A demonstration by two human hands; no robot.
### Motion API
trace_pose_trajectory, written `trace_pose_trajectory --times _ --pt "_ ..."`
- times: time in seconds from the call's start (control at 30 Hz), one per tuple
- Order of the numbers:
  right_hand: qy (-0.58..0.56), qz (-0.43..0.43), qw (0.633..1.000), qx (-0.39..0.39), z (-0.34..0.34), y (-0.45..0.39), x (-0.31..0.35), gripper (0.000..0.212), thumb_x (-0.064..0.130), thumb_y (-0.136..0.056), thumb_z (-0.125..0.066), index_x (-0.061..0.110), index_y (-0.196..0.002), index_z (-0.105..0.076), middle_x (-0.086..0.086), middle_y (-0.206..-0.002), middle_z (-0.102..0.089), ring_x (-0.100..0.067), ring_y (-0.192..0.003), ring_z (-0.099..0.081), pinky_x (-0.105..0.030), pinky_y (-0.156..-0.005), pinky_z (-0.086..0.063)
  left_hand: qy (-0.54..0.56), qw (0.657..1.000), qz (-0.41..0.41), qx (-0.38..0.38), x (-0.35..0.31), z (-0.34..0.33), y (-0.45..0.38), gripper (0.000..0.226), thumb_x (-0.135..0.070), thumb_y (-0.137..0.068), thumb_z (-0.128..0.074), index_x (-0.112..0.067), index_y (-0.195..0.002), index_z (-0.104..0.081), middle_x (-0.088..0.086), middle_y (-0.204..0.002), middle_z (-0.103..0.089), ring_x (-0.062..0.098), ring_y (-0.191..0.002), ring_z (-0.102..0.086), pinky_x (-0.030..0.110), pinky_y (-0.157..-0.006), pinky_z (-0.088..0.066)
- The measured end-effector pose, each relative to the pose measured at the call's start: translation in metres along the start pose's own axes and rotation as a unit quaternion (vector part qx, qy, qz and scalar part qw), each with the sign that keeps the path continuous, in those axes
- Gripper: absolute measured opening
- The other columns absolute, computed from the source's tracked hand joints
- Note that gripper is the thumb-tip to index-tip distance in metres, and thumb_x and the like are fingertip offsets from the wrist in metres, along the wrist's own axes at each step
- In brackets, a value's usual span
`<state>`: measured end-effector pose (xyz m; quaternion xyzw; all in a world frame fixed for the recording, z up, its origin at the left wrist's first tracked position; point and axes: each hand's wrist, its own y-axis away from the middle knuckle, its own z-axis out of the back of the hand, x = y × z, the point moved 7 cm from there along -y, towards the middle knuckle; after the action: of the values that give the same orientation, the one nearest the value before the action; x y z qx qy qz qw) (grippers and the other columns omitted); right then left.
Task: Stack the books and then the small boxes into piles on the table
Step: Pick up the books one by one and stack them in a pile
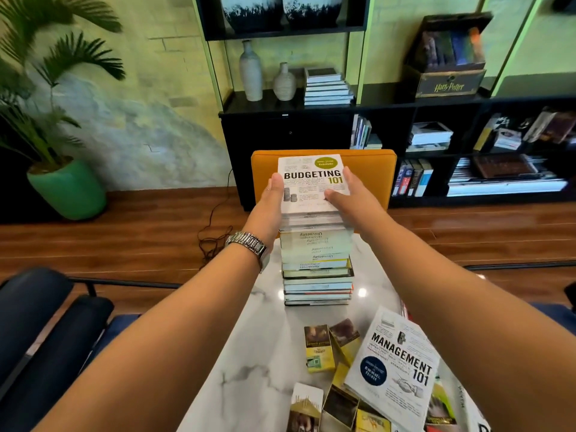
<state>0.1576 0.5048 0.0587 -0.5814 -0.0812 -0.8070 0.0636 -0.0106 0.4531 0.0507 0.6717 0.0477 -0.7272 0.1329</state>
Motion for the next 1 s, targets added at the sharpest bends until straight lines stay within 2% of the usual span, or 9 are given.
trace_pose_trajectory --times 0.1,0.17,0.23,0.47,0.6,0.73,0.8,0.9,1.0 --pt "0.004 0.003 1.000 0.009 -0.002 -0.002 -0.005 0.070 0.028 -0.094 -0.058 0.029 -0.152 -0.019 0.013 -0.135 -0.049 -0.018 -0.117 -0.054 -0.043 -0.098 -0.048 -0.013 1.000 0.011 -0.009 0.005 0.002 0.001 0.095 -0.089 -0.068 -0.026 -0.034 -0.145 -0.032 -0.008 -0.151 -0.038 0.015 -0.139 -0.036 0.045 -0.117 -0.025" --pt "0.017 0.003 1.000 0.011 -0.002 -0.003 -0.009 0.071 0.032 -0.093 -0.059 0.030 -0.152 -0.019 0.007 -0.152 -0.037 -0.021 -0.126 -0.050 -0.046 -0.101 -0.046 -0.014 1.000 0.018 -0.010 0.009 0.002 0.001 0.105 -0.096 -0.058 -0.027 -0.037 -0.145 -0.032 -0.009 -0.151 -0.038 0.015 -0.139 -0.035 0.046 -0.116 -0.025" --pt "0.018 -0.003 1.000 0.010 -0.001 -0.002 -0.011 0.071 0.032 -0.094 -0.058 0.030 -0.152 -0.019 0.005 -0.157 -0.030 -0.022 -0.129 -0.047 -0.046 -0.102 -0.045 -0.009 1.000 0.021 -0.007 0.011 0.001 0.000 0.107 -0.099 -0.053 -0.028 -0.041 -0.143 -0.033 -0.011 -0.150 -0.039 0.015 -0.138 -0.038 0.047 -0.115 -0.027" --pt "0.030 -0.011 0.999 0.022 0.003 -0.001 -0.013 0.074 0.038 -0.093 -0.058 0.030 -0.153 -0.015 0.004 -0.158 -0.027 -0.025 -0.137 -0.039 -0.049 -0.107 -0.041 -0.009 0.999 0.035 -0.001 0.015 -0.004 0.000 0.110 -0.101 -0.049 -0.028 -0.043 -0.142 -0.035 -0.011 -0.151 -0.037 0.017 -0.138 -0.038 0.050 -0.113 -0.028" --pt "0.015 -0.007 1.000 0.027 0.006 0.013 -0.007 0.068 0.039 -0.096 -0.054 0.025 -0.153 -0.018 0.008 -0.141 -0.050 -0.022 -0.126 -0.049 -0.038 -0.095 -0.047 0.001 0.999 0.046 -0.003 0.023 0.000 -0.003 0.114 -0.102 -0.047 -0.028 -0.039 -0.141 -0.038 -0.009 -0.148 -0.043 0.018 -0.134 -0.042 0.049 -0.112 -0.031" --pt "-0.026 -0.024 0.999 -0.011 0.021 0.038 -0.019 0.069 0.053 -0.096 -0.044 0.027 -0.153 -0.017 0.004 -0.158 -0.027 -0.024 -0.143 -0.029 -0.045 -0.110 -0.030 0.060 0.993 0.074 -0.070 0.026 0.014 0.015 0.096 -0.091 -0.068 -0.028 -0.030 -0.141 -0.042 -0.003 -0.146 -0.046 0.022 -0.134 -0.042 0.044 -0.112 -0.029" --pt "-0.037 -0.045 0.998 -0.040 0.033 0.054 -0.040 0.063 0.052 -0.097 -0.041 0.026 -0.152 -0.023 0.002 -0.158 -0.028 -0.023 -0.143 -0.029 -0.042 -0.110 -0.028 0.104 0.985 0.095 -0.104 0.043 0.019 0.025 0.085 -0.079 -0.082 -0.026 -0.025 -0.146 -0.034 -0.002 -0.151 -0.038 0.023 -0.138 -0.037 0.044 -0.114 -0.027" --pt "-0.026 -0.097 0.993 -0.064 0.047 0.085 -0.088 0.056 0.050 -0.098 -0.041 0.026 -0.147 -0.036 0.001 -0.153 -0.037 -0.023 -0.138 -0.035 -0.039 -0.104 -0.032 0.103 0.978 0.130 -0.127 0.080 0.015 0.050 0.077 -0.071 -0.089 -0.022 -0.023 -0.147 -0.031 0.000 -0.150 -0.039 0.024 -0.133 -0.043 0.042 -0.110 -0.035" --pt "-0.016 -0.152 0.986 -0.060 0.054 0.120 -0.145 0.050 0.047 -0.096 -0.048 0.025 -0.142 -0.045 -0.002 -0.147 -0.045 -0.025 -0.129 -0.044 -0.040 -0.097 -0.039 0.062 0.979 0.158 -0.112 0.117 -0.004 0.078 0.059 -0.062 -0.095 -0.023 -0.023 -0.132 -0.047 -0.004 -0.112 -0.060 0.018 -0.099 -0.057 0.031 -0.087 -0.045"
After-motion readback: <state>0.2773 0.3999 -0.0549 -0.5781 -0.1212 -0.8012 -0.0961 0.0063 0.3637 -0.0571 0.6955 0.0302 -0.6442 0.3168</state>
